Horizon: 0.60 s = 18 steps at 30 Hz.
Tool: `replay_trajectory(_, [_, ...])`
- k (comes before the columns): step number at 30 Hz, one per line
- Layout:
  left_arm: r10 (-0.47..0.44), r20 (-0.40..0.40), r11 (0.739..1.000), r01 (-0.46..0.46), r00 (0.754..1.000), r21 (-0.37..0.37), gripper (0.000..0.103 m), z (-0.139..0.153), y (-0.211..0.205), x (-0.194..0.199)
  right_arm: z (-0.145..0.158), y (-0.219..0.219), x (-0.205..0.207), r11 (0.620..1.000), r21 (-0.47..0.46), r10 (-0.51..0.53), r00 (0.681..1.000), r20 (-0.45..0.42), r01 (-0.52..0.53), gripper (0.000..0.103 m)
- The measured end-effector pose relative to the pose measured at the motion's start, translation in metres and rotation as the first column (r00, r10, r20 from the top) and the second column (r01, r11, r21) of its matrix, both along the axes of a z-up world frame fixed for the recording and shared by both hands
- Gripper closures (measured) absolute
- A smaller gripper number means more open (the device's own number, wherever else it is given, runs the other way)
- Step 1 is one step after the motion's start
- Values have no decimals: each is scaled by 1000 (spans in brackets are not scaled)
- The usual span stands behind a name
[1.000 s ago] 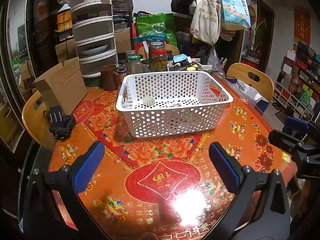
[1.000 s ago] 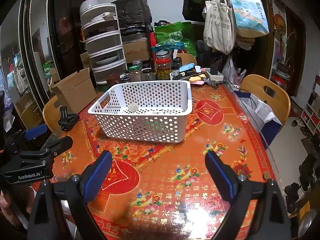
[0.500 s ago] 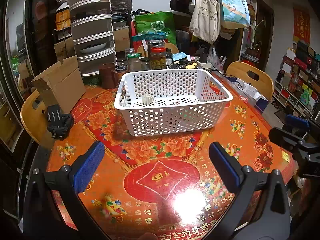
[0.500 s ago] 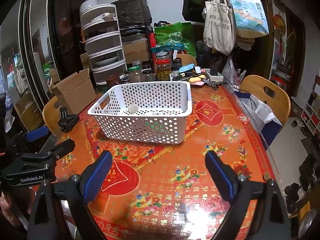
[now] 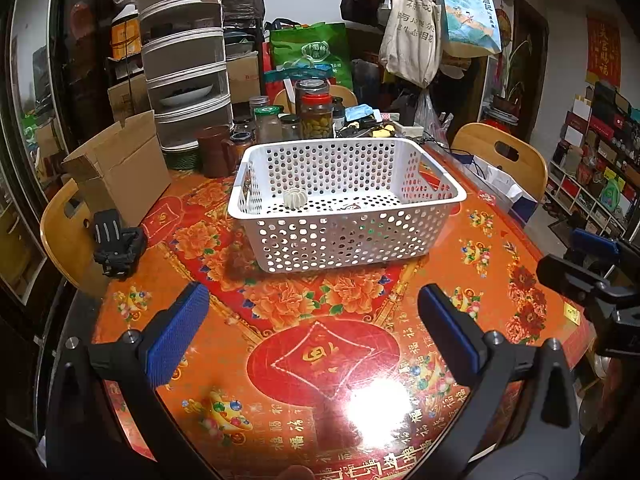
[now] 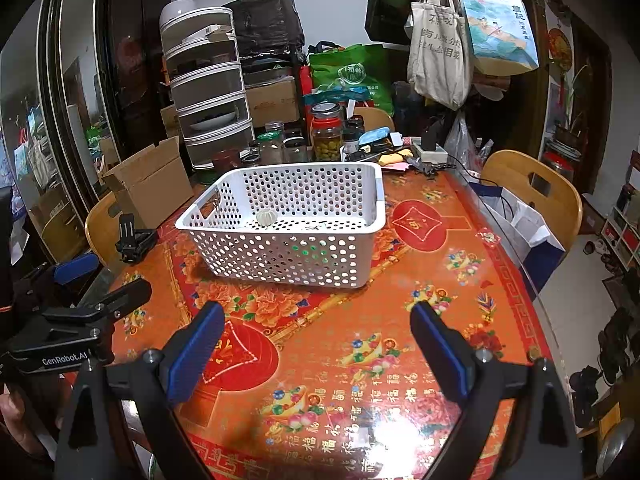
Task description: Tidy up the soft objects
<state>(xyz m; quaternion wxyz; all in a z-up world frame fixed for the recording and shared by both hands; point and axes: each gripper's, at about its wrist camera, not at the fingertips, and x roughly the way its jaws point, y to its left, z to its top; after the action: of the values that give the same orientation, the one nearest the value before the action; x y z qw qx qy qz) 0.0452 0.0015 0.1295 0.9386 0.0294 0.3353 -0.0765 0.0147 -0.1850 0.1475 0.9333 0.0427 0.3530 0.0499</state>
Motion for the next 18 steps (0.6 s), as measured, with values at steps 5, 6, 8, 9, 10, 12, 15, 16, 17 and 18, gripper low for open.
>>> replay_trajectory(5, [-1, -3, 1000, 1, 1000, -3, 0, -3, 1, 1, 0, 0, 0, 1000, 1, 1, 1000, 0, -1, 9])
replay_trajectory(6, [-1, -3, 1000, 1, 1000, -2, 0, -4, 0, 1, 0, 0, 0, 1000, 0, 1, 1000, 0, -1, 9])
replay_trajectory(8, [-1, -2, 1000, 1, 1000, -2, 0, -4, 2, 1, 0, 0, 0, 1000, 0, 2, 1000, 2, -2, 9])
replay_trajectory(9, [-2, -3, 1000, 2, 1000, -4, 0, -4, 2, 2, 0, 0, 0, 1000, 0, 1, 1000, 2, -1, 9])
replay_trajectory(10, [-2, -3, 1000, 2, 1000, -4, 0, -4, 2, 2, 0, 0, 1, 1000, 1, 2, 1000, 3, -2, 9])
replay_trajectory(12, [-2, -3, 1000, 2, 1000, -2, 0, -4, 2, 2, -2, 1, 1, 1000, 1, 2, 1000, 3, -2, 9])
replay_trajectory(15, [-1, -3, 1000, 1, 1000, -2, 0, -5, 2, 2, -2, 1, 1, 1000, 3, 2, 1000, 1, -2, 9])
replay_trajectory(16, [-1, -3, 1000, 1, 1000, -2, 0, -5, 2, 2, -2, 1, 1, 1000, 2, 1, 1000, 1, -1, 9])
replay_trajectory(17, [-1, -3, 1000, 1, 1000, -2, 0, -4, 2, 2, -2, 1, 1, 1000, 2, 1, 1000, 1, -1, 9])
replay_trajectory(18, [-1, -3, 1000, 1, 1000, -3, 0, -5, 2, 2, -2, 1, 1, 1000, 3, 1, 1000, 1, -1, 9])
